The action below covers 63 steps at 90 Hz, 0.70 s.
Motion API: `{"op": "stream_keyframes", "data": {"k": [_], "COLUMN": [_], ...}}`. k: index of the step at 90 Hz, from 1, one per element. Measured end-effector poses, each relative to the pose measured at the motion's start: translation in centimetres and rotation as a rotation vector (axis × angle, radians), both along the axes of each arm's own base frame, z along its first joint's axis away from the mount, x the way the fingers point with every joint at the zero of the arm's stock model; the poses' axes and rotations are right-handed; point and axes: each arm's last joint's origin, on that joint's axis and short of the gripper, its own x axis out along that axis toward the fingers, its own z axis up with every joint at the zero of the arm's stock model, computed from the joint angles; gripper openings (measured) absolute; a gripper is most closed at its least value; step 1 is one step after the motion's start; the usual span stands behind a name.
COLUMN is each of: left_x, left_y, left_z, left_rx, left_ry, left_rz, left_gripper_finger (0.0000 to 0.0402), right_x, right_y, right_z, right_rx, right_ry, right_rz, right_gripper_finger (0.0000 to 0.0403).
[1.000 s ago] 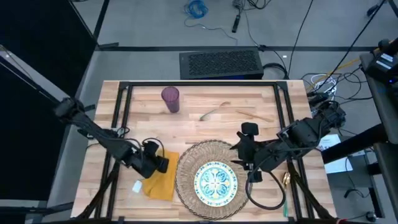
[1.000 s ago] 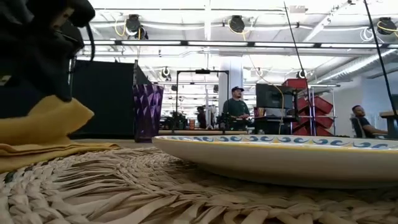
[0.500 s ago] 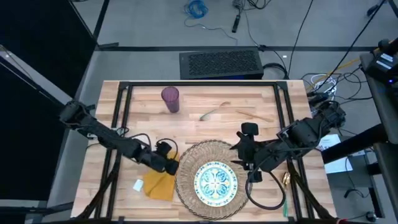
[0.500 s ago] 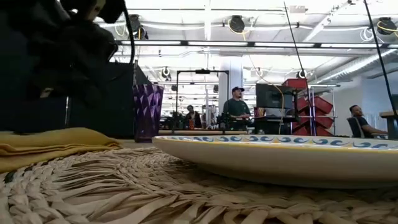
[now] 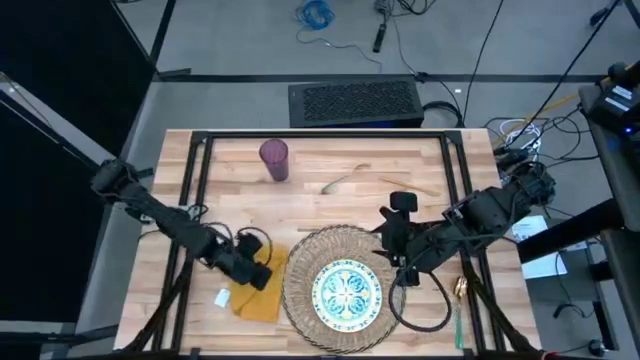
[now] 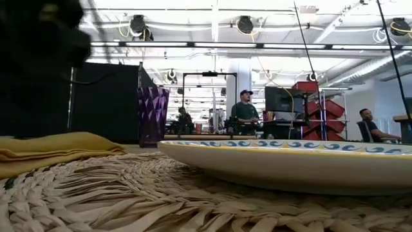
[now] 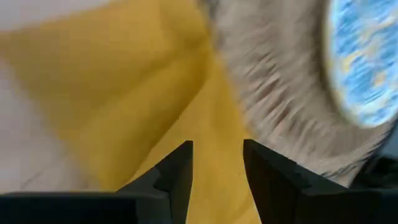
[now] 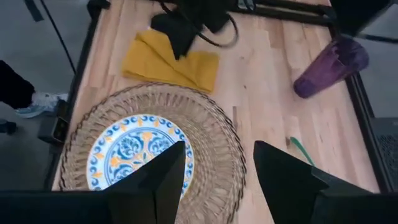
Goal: Set table place
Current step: Fold the yellow table napkin
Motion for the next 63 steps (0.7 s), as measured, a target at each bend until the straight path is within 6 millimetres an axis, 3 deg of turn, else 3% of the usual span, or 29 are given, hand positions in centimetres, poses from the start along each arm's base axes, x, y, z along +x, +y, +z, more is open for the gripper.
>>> {"op": "stream_keyframes", "data": {"k": [27, 63], "left_x": [-3.4, -6.9], "left_y": [-2.3, -5.4], "left_z": [-0.4, 0.5], "left_rx": [0.035, -0.157], "left_ry": [0.108, 0.075], "left_rz": [-0.022, 0.149], "left_gripper_finger": [0.0125, 0.0125], "right_x": [0.5, 0.5], "right_y": [-1.0, -1.0], "right_z": [0.0, 0.0], "right_rx": [0.007, 0.022], "right_ry": [0.001, -0.005], "right_rz": [-0.041, -0.051], "right_gripper_finger": [0.0178, 0.0178]}}
